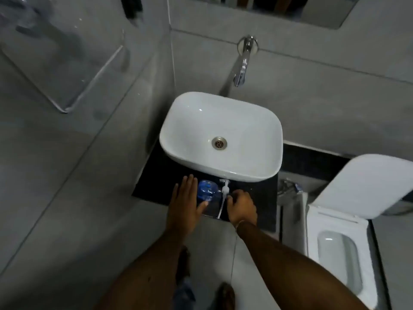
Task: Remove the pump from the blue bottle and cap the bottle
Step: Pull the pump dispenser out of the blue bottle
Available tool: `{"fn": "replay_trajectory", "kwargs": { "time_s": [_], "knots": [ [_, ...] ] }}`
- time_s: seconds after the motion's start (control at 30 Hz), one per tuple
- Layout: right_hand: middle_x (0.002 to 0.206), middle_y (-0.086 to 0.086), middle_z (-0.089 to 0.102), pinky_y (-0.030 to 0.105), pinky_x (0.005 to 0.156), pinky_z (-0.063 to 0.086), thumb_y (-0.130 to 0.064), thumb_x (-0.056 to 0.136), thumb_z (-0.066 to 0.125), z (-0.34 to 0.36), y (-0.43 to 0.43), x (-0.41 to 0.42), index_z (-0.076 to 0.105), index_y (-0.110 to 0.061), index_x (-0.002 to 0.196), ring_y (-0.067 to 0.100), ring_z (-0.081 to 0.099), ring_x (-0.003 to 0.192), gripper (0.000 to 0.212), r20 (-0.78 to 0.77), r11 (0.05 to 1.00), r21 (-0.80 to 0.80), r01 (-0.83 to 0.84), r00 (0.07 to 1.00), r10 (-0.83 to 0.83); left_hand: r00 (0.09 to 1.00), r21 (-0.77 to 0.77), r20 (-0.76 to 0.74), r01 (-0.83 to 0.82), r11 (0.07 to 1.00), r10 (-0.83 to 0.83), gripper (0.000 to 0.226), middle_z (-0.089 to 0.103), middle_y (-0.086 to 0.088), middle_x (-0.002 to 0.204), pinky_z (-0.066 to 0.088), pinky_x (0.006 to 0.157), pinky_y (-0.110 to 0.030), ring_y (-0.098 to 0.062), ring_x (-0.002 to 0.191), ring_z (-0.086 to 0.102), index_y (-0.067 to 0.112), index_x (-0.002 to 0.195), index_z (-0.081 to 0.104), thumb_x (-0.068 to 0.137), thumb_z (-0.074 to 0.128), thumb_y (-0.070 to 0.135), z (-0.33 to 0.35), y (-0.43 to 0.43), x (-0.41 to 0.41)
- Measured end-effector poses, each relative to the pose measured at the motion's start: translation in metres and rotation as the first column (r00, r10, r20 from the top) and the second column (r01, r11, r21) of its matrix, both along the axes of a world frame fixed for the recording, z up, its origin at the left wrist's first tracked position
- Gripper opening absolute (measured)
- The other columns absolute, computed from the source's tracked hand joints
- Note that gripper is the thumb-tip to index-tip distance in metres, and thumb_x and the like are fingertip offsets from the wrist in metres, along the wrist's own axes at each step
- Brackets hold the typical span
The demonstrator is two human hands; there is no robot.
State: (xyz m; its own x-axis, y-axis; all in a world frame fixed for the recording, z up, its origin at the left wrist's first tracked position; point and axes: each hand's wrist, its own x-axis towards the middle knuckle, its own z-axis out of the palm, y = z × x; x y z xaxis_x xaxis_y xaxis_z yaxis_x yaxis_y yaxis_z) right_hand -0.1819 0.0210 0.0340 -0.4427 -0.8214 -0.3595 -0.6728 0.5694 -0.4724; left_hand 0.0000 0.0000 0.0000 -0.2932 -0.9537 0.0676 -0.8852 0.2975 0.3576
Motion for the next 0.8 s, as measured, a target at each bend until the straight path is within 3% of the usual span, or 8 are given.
{"fn": "replay_trajectory", "kwargs": {
  "time_s": [0.2, 0.4, 0.5, 0.63, 0.73, 0.8],
  "knots": [
    [0.135, 0.016, 0.072, 0.045, 0.101, 0.055, -0.05, 0.09, 0.077, -0.017, -0.046, 0.012, 0.071, -0.017, 0.128, 0.043, 0.067, 0.127, 0.05, 0.117, 0.967, 0.123, 0.223, 0.964, -0.237, 0.995, 0.086, -0.069, 0.077, 0.993, -0.071, 0.082, 0.036, -0.011, 0.164, 0.025, 0.126, -0.052, -0.029, 0.155, 0.026, 0.005, 0.155, 0.035, 0.093, 0.065, 0.05, -0.022, -0.029, 0.007],
    [0.126, 0.017, 0.076, 0.044, 0.097, 0.06, -0.037, 0.092, 0.074, -0.033, -0.058, 0.011, 0.079, -0.021, 0.115, 0.043, 0.071, 0.117, 0.028, 0.068, 0.959, 0.146, 0.244, 0.964, -0.256, 0.975, 0.062, -0.192, 0.127, 0.99, -0.113, 0.074, 0.039, -0.009, 0.163, 0.021, 0.127, -0.05, -0.025, 0.155, 0.025, 0.007, 0.153, 0.041, 0.097, 0.051, 0.054, -0.029, -0.035, 0.009],
    [0.118, 0.014, 0.08, 0.043, 0.097, 0.06, -0.037, 0.092, 0.076, -0.029, -0.044, 0.004, 0.081, -0.021, 0.115, 0.039, 0.074, 0.113, 0.028, 0.097, 0.964, 0.111, 0.243, 0.962, -0.254, 0.967, 0.076, -0.22, 0.15, 0.986, -0.13, 0.071, 0.039, -0.009, 0.163, 0.019, 0.128, -0.049, -0.025, 0.156, 0.024, 0.009, 0.152, 0.044, 0.097, 0.05, 0.054, -0.03, -0.038, 0.011],
    [0.097, 0.004, 0.08, 0.035, 0.09, 0.06, -0.032, 0.091, 0.083, -0.005, -0.004, -0.005, 0.08, -0.017, 0.11, 0.027, 0.078, 0.1, 0.025, 0.158, 0.94, -0.078, 0.333, 0.935, -0.318, 0.957, 0.077, -0.249, 0.17, 0.982, -0.147, 0.072, 0.038, -0.009, 0.164, 0.015, 0.129, -0.046, -0.023, 0.157, 0.021, 0.009, 0.151, 0.045, 0.097, 0.043, 0.056, -0.033, -0.04, 0.013],
    [0.081, -0.01, 0.076, 0.028, 0.082, 0.062, -0.02, 0.089, 0.086, 0.028, 0.013, -0.004, 0.078, -0.016, 0.109, 0.008, 0.073, 0.079, 0.022, 0.361, 0.82, -0.345, 0.457, 0.871, -0.333, 0.953, 0.055, -0.264, 0.171, 0.984, -0.151, 0.069, 0.041, -0.009, 0.162, 0.018, 0.128, -0.047, -0.024, 0.156, 0.024, 0.009, 0.149, 0.047, 0.096, 0.05, 0.053, -0.037, -0.042, 0.014],
    [0.077, -0.011, 0.073, 0.02, 0.082, 0.061, -0.012, 0.091, 0.083, 0.052, 0.01, 0.003, 0.077, -0.008, 0.113, 0.004, 0.07, 0.075, 0.023, 0.502, 0.727, -0.469, 0.502, 0.828, -0.248, 0.953, 0.047, -0.261, 0.17, 0.984, -0.153, 0.068, 0.042, -0.009, 0.161, 0.019, 0.128, -0.047, -0.024, 0.156, 0.026, 0.009, 0.148, 0.048, 0.096, 0.053, 0.051, -0.04, -0.042, 0.014]
  ]
}}
